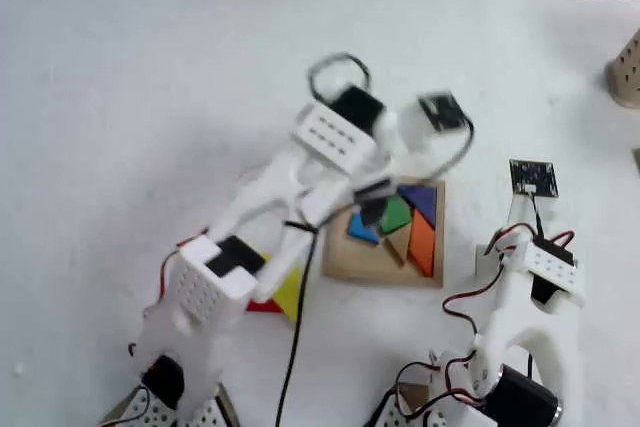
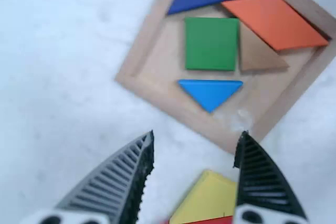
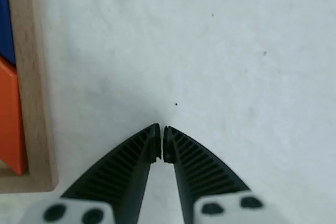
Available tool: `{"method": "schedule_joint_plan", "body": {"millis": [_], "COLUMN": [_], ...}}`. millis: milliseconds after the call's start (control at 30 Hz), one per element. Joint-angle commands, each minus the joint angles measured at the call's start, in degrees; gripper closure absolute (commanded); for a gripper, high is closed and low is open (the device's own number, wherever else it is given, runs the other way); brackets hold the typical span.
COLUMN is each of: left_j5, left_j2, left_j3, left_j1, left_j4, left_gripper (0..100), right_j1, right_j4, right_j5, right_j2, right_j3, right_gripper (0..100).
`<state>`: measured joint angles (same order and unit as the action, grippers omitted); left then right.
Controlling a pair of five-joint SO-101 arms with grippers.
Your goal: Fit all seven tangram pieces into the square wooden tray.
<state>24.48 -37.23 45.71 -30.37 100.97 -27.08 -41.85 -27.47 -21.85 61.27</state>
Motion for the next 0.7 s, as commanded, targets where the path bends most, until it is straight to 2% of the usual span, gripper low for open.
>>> {"method": "schedule_joint_plan", "body": {"millis": [0,200,300,400,467,567,667], "left_j5": [-3.34,-5.27,-5.80,-6.15,-7.03,-9.67,-12.92], "left_j2": [1.80,6.73,11.91,16.57,18.77,21.67,24.57], "left_j3": [6.15,2.81,-3.52,-14.77,-25.23,-42.81,-55.91], "left_j1": [7.52,15.34,15.87,15.52,16.13,19.30,24.04], "left_j4": [1.49,1.41,0.97,-3.96,-10.90,-27.78,-44.57], "left_gripper": [75,75,75,75,75,75,75], "right_j1": [0.48,0.48,0.48,0.48,0.48,2.33,5.23], "right_j4": [0.84,0.84,0.84,0.84,0.75,-0.31,-8.13], "right_j5": [-0.09,-0.09,-0.09,0.00,0.00,2.02,4.48], "right_j2": [-1.71,-1.71,-1.71,-1.71,-2.24,-3.12,-6.20], "right_j3": [-0.18,-0.18,-0.18,-0.26,-0.35,-1.85,-7.21], "right_gripper": [97.4,97.4,97.4,97.5,97.8,97.8,97.6]}}
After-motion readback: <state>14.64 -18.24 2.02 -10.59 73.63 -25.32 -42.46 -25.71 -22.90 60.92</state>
